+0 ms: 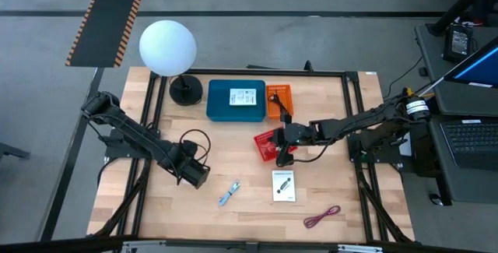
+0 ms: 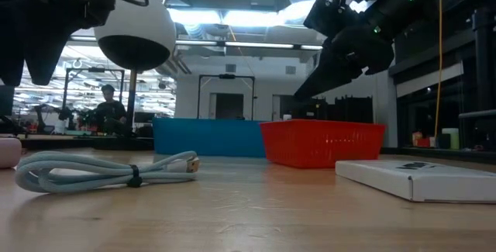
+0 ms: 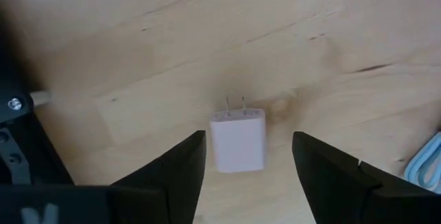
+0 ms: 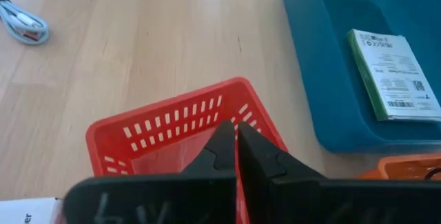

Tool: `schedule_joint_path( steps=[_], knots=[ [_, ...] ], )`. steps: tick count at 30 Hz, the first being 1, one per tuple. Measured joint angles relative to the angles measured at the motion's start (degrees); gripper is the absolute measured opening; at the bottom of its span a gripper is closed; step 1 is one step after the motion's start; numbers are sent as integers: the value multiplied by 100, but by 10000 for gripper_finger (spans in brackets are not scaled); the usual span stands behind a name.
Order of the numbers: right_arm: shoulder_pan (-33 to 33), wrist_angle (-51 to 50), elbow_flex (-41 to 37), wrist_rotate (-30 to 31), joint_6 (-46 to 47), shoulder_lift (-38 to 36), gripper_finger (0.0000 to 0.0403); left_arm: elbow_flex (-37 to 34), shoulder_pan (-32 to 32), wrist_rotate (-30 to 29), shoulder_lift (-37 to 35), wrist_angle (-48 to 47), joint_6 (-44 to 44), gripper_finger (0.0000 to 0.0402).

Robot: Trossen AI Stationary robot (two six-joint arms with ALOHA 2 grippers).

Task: Pick and place items into bin
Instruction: Put the pink charger adapter into the red bin

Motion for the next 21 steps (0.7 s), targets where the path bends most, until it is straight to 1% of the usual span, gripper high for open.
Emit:
schedule_joint_path(
  steps=[3,7,12,17,21],
  knots=[
    [-1,25,0,1,-2,0,0,0,0,134,0,14,-81,212],
    [-1,55,0,1,-11,0,0,0,0,530,0,209,-422,212],
    [-1,50,0,1,-13,0,0,0,-60,394,0,636,-446,213],
    [1,50,0,-1,-13,0,0,-2,-113,383,55,631,-448,219],
    [-1,18,0,-1,-13,0,0,-7,-203,363,309,592,-385,230]
  ],
)
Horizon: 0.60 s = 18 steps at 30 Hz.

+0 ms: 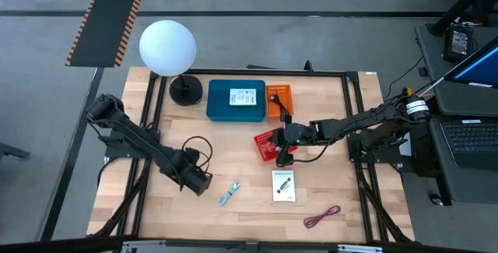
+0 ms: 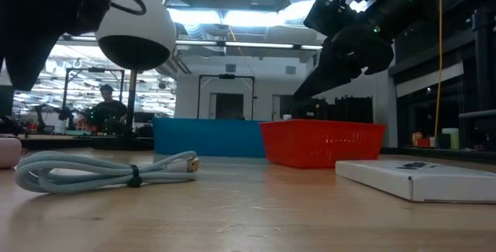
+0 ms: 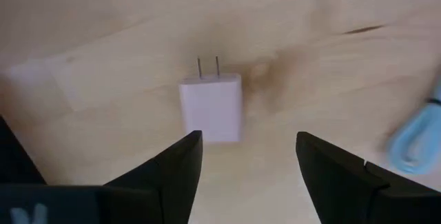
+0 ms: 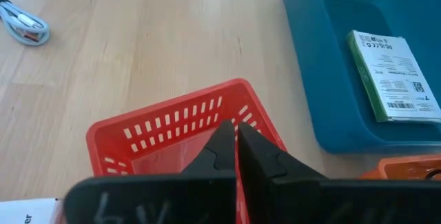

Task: Pick and place items into bin
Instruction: Put the pink charger adapter into the red bin

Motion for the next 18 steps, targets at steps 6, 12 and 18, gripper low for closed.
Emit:
schedule_joint_path(
  steps=[6,12,18],
  knots=[
    [2,-3,0,-1,1,0,0,-2,-33,193,490,21,209,242],
    [2,-1,0,-3,9,0,0,-2,-18,476,758,3,270,242],
    [39,1,0,-3,12,0,0,-22,-12,392,869,27,387,242]
  ],
)
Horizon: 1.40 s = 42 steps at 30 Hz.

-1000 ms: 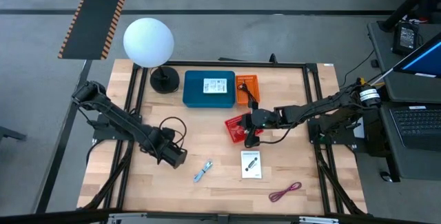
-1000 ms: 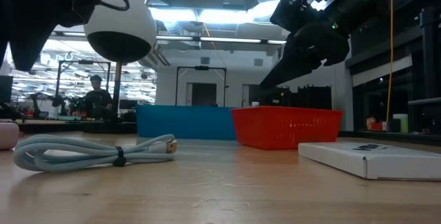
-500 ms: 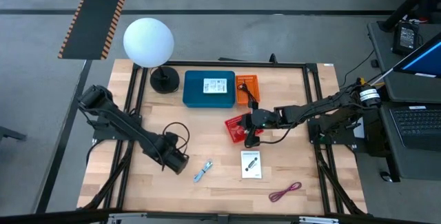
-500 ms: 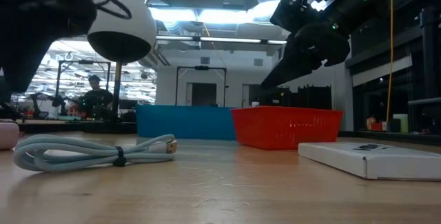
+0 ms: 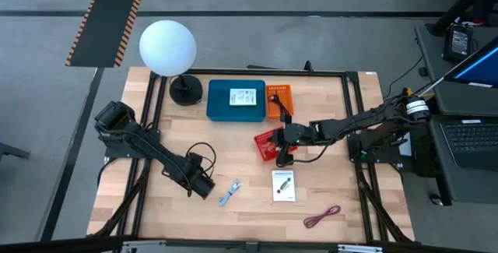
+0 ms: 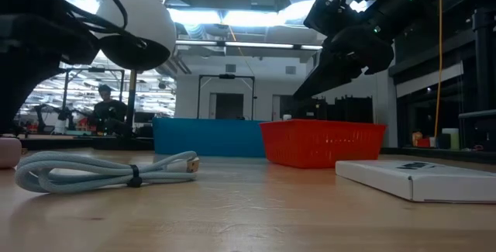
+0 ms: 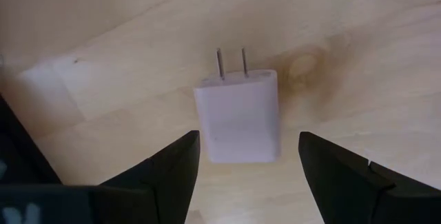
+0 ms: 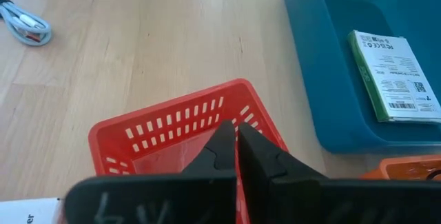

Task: Pick and place items into bin
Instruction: Put the pink charger adapter into the red bin

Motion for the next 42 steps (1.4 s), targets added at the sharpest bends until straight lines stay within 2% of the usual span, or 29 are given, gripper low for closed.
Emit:
schedule_joint_path(
  steps=[6,15,22,32,42],
  knots=[
    [72,2,0,-7,-18,0,0,-153,11,-11,6,125,0,242],
    [98,0,0,-2,-36,0,0,-729,28,88,-13,1157,3,242],
    [96,2,0,-2,-38,0,0,-758,28,26,-22,1156,108,230],
    [96,4,0,0,-38,-2,0,-773,28,-77,-75,1150,733,193],
    [94,42,0,0,-23,-2,0,-788,28,-859,-906,1027,1365,193]
  ],
)
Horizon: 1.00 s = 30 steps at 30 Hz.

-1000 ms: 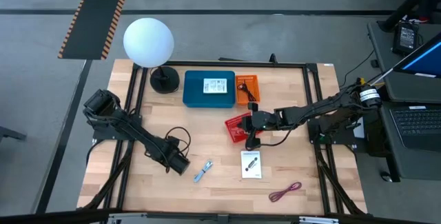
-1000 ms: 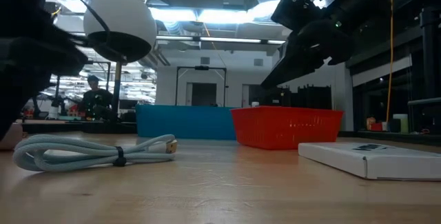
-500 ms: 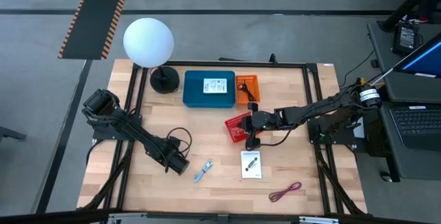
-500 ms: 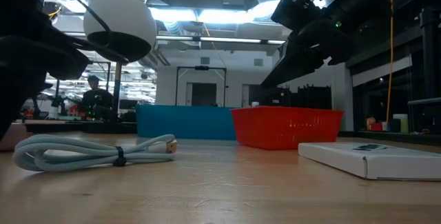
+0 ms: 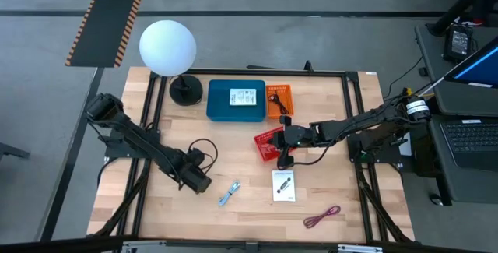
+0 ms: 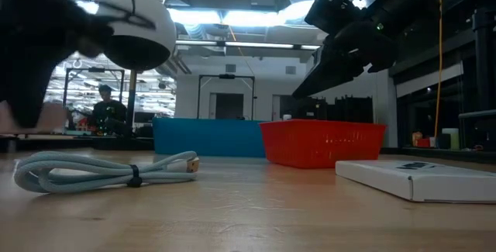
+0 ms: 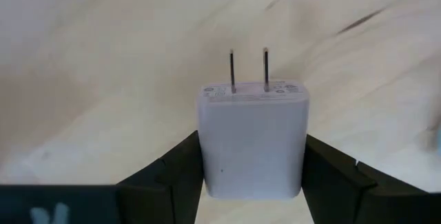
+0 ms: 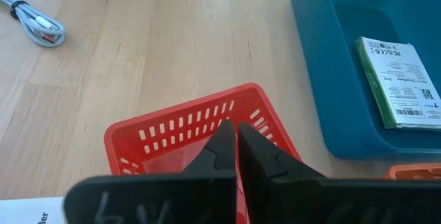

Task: Pick and place items into bin
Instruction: Put the pink charger adapter into the red bin

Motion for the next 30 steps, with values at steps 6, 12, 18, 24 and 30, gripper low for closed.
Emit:
schedule_joint_path(
  steps=[6,12,18,24,30],
  knots=[
    [0,101,0,2,-13,0,0,5,142,-558,-534,-15,866,193],
    [0,395,0,2,-13,0,0,7,563,-1217,-739,33,2481,193],
    [0,634,0,2,-15,0,0,7,1060,-1633,-758,808,4434,194],
    [0,1061,0,2,-17,0,0,13,1491,-1506,-758,1834,6289,192],
    [27,1313,0,-28,13,0,0,13,1833,-1557,-758,2566,7669,192]
  ],
)
